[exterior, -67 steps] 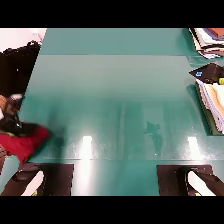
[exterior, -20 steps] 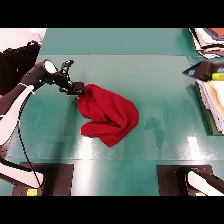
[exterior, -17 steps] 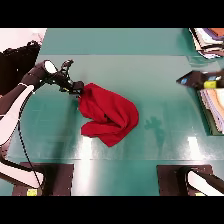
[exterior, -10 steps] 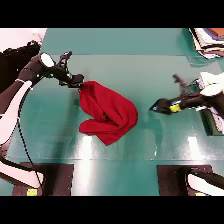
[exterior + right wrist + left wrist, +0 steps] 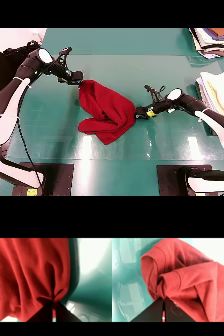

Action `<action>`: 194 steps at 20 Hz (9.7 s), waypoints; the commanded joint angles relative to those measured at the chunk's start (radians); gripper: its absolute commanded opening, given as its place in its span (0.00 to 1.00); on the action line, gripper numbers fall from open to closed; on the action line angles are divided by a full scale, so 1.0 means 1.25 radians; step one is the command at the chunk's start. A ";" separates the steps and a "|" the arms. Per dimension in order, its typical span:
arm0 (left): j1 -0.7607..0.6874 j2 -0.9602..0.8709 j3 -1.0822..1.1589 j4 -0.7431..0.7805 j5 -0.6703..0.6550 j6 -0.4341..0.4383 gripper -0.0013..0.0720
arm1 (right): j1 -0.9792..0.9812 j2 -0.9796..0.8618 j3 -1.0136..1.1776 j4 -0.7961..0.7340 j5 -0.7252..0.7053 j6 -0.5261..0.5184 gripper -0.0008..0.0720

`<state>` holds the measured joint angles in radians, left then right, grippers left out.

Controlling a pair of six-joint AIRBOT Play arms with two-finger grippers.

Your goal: Fold the shirts.

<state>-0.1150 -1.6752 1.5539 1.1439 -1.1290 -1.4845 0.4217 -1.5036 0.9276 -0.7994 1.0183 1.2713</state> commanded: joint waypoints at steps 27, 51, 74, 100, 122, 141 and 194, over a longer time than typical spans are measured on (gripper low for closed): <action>0.000 0.665 0.205 -0.051 -0.145 0.043 0.05 | -0.236 0.376 0.855 -0.201 0.237 0.056 0.04; 0.058 0.129 -0.044 -0.006 -0.074 0.119 0.77 | -0.209 -0.192 0.777 -0.193 0.221 0.062 0.55; 0.090 0.458 -0.841 -0.398 0.355 0.061 0.63 | -0.285 0.273 0.169 -0.192 0.158 0.035 0.54; 0.089 0.461 -0.631 -0.302 0.161 0.146 0.05 | -0.532 0.329 -0.352 -0.194 0.184 -0.020 0.04; 0.162 0.674 0.582 -0.146 -0.073 0.032 0.05 | -0.525 0.572 0.868 -0.332 0.225 0.046 0.04; 0.103 0.090 0.076 -0.141 -0.038 0.084 0.05 | -0.413 -0.057 0.576 -0.345 0.306 0.072 0.04; 0.065 0.685 -0.966 -0.191 0.102 -0.069 0.67 | -0.452 0.345 0.076 -0.294 0.228 0.077 0.57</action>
<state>0.0040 -0.8211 0.3679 0.9546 -1.0718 -1.5791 -0.1440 -1.0737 1.0229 -1.1694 1.2999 1.3674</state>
